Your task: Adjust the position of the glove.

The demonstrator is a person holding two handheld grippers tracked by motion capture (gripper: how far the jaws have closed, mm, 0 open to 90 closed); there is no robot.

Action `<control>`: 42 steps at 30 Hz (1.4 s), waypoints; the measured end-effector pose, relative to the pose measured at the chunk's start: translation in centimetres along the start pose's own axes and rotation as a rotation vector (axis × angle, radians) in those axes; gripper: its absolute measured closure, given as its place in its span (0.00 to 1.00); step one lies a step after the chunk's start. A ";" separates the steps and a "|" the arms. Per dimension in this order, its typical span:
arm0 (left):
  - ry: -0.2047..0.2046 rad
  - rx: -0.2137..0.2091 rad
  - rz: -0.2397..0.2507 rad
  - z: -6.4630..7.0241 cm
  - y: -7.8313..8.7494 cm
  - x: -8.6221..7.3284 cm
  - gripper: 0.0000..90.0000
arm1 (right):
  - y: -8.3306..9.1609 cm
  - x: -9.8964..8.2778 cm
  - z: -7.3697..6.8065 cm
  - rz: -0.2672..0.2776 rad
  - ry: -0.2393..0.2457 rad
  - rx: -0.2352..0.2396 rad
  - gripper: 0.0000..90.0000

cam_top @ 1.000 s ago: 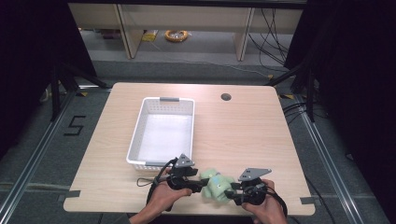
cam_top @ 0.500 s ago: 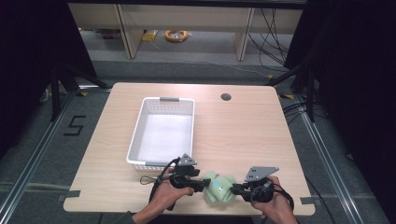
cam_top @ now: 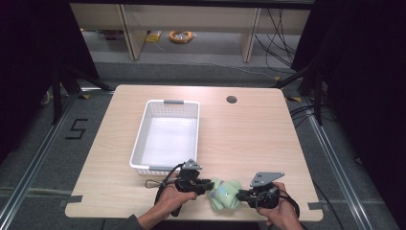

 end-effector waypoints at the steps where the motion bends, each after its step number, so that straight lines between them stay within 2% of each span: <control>1: -0.011 -0.007 0.008 0.2 0.2 0.1 0.91 | 0.3 0.1 0.0 -0.012 0.016 -0.003 0.92; 2: -0.026 -0.018 0.010 0.7 0.6 0.1 0.92 | 0.8 0.7 -0.2 0.016 0.040 0.002 0.93; 5: -0.015 -0.026 0.022 1.5 1.0 0.1 0.93 | 1.5 1.2 -0.2 0.029 0.046 -0.015 0.93; 6: -0.014 -0.055 0.039 2.4 1.6 0.1 0.93 | 2.1 1.6 -0.1 0.041 0.066 -0.027 0.93; 8: -0.016 -0.051 0.047 2.8 1.9 0.1 0.93 | 2.3 1.7 -0.1 0.045 0.061 -0.021 0.93; 9: -0.017 -0.075 0.062 3.8 2.5 0.1 0.93 | 2.7 2.2 0.0 0.060 0.084 -0.014 0.93; 10: -0.017 -0.075 0.062 3.8 2.5 0.1 0.93 | 2.7 2.2 0.0 0.060 0.084 -0.014 0.93; 11: -0.022 -0.092 0.075 4.2 2.8 0.2 0.93 | 3.0 2.3 0.0 0.058 0.073 -0.021 0.93; 13: -0.012 -0.084 0.094 4.7 3.0 0.0 0.93 | 3.4 3.0 0.5 0.046 0.112 -0.025 0.93; 14: -0.012 -0.093 0.093 4.9 2.8 -0.3 0.93 | 3.4 3.0 0.5 0.046 0.112 -0.025 0.93; 15: 0.007 -0.107 0.068 5.3 2.3 -0.9 0.93 | 3.3 3.2 0.9 0.020 0.147 -0.007 0.93; 17: 0.011 -0.105 0.060 5.2 2.0 -1.2 0.93 | 3.1 3.4 1.1 0.015 0.155 -0.011 0.93; 18: 0.012 -0.097 0.055 5.2 1.7 -1.3 0.93 | 2.9 3.4 1.1 -0.003 0.156 -0.005 0.93; 19: 0.013 -0.081 0.054 5.1 1.3 -1.5 0.92 | 2.3 3.5 1.7 -0.017 0.183 -0.001 0.93; 22: 0.019 -0.084 0.050 5.1 1.0 -1.7 0.92 | 1.3 3.5 2.3 -0.031 0.182 0.020 0.93; 25: -0.003 -0.048 0.056 5.1 0.8 -2.2 0.90 | 0.6 3.3 2.7 -0.046 0.177 0.033 0.92; 28: 0.004 -0.061 0.043 5.3 0.5 -2.8 0.87 | 0.2 2.9 2.8 -0.061 0.178 0.040 0.91; 29: 0.003 -0.067 0.030 5.6 0.4 -3.2 0.86 | -0.2 2.5 3.1 -0.081 0.161 0.024 0.87; 31: 0.008 -0.066 0.036 5.6 0.3 -3.2 0.85 | -0.4 2.3 3.3 -0.085 0.164 0.022 0.84; 32: 0.013 -0.056 0.034 5.6 0.4 -3.2 0.83 | -0.6 2.2 3.5 -0.081 0.149 0.021 0.80; 34: 0.007 -0.065 0.033 5.5 0.4 -3.3 0.78 | -0.3 1.9 3.8 -0.090 0.104 0.010 0.73; 36: 0.028 -0.069 0.028 5.4 0.6 -3.5 0.72 | 0.0 1.9 4.1 -0.061 0.061 -0.012 0.68; 37: 0.050 -0.066 0.031 5.1 0.9 -3.6 0.70 | 0.3 1.9 4.3 -0.057 0.050 -0.022 0.66; 38: 0.050 -0.066 0.031 5.1 0.9 -3.6 0.68 | 0.3 1.9 4.3 -0.057 0.050 -0.022 0.66; 39: 0.072 -0.060 0.035 4.9 1.1 -3.8 0.65 | 0.8 1.8 4.5 -0.035 -0.008 -0.046 0.63; 41: 0.081 -0.059 0.036 4.7 1.3 -3.8 0.62 | 0.9 1.7 4.5 -0.037 -0.013 -0.046 0.62; 42: 0.090 -0.058 0.041 4.6 1.5 -3.8 0.62 | 1.0 1.7 4.3 -0.015 -0.054 -0.048 0.61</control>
Point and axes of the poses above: each handheld gripper's, and its own axes: y roughly backward along the jaws, x roughly out of its top, z roughly to its right, the point moved 9 cm from there along -y, roughly forward along the jaws, and after that the axes turned 1 degree about x, right-handed, at the moved point
